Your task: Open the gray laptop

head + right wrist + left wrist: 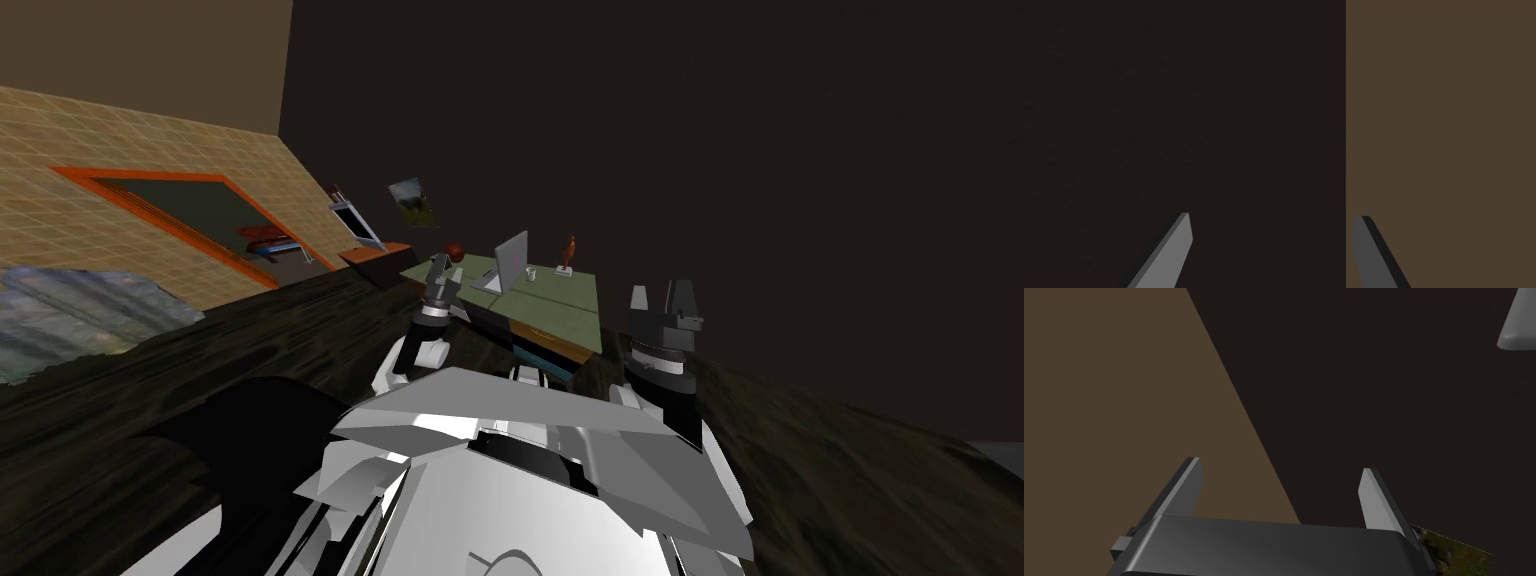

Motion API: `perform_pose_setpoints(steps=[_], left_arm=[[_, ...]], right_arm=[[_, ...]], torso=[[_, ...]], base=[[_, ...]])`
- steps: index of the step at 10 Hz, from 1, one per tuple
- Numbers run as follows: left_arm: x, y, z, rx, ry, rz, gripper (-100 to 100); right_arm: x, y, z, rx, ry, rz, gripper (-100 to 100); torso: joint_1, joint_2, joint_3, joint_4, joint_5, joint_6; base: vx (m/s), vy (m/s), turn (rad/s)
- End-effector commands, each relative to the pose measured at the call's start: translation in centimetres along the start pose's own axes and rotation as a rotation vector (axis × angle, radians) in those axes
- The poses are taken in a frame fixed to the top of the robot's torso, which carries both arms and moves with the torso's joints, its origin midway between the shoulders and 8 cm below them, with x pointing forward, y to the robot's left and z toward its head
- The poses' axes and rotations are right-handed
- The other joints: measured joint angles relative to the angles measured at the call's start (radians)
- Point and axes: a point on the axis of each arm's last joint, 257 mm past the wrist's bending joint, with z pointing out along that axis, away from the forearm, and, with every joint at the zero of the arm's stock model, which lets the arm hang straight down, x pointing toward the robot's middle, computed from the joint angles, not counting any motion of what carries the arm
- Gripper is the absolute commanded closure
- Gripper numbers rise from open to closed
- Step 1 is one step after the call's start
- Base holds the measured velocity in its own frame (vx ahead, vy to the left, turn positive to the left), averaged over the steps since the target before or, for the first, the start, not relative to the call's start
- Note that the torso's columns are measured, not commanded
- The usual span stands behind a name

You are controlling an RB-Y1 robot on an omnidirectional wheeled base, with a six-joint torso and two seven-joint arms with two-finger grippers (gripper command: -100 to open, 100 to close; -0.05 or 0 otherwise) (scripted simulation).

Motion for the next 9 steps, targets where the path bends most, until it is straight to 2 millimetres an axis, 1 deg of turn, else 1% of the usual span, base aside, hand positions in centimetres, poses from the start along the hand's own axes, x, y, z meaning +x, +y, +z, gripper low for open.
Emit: perform_pose_setpoints(steps=[1, 2, 6, 7, 8, 9], left_arm=[[0.0, 1.1, 0.3, -0.054, 0.02, 0.003, -100], [0.0, 1.5, 0.4, -0.075, 0.036, 0.005, -100], [-0.3, 3.4, 0.5, -0.159, 0.057, 0.015, -100], [-0.4, 3.6, 0.5, -0.167, 0.055, 0.015, -100], [-0.5, 4.3, 0.5, -0.201, 0.066, 0.021, -100], [-0.6, 4.4, 0.5, -0.207, 0.065, 0.021, -100]], right_arm=[[0.0, 0.0, 0.0, 0.0, 0.0, 0.0, 0], [0.0, 0.0, 0.0, 0.0, 0.0, 0.0, 0], [0.0, 0.0, 0.0, 0.0, 0.0, 0.0, 0], [0.0, 0.0, 0.0, 0.0, 0.0, 0.0, 0], [0.0, 0.0, 0.0, 0.0, 0.0, 0.0, 0], [0.0, 0.0, 0.0, 0.0, 0.0, 0.0, 0]], torso=[[0.0, 0.0, 0.0, 0.0, 0.0, 0.0], [0.0, 0.0, 0.0, 0.0, 0.0, 0.0], [0.0, 0.0, 0.0, 0.0, 0.0, 0.0], [0.0, 0.0, 0.0, 0.0, 0.0, 0.0], [0.0, 0.0, 0.0, 0.0, 0.0, 0.0], [0.0, -0.001, 0.0, 0.0, 0.0, 0.0]], base=[[0.016, 0.008, -0.122], [0.025, 0.011, -0.192], [0.017, 0.013, -0.093], [0.012, 0.011, -0.081], [0.018, 0.011, -0.138], [0.015, 0.011, -0.07]])
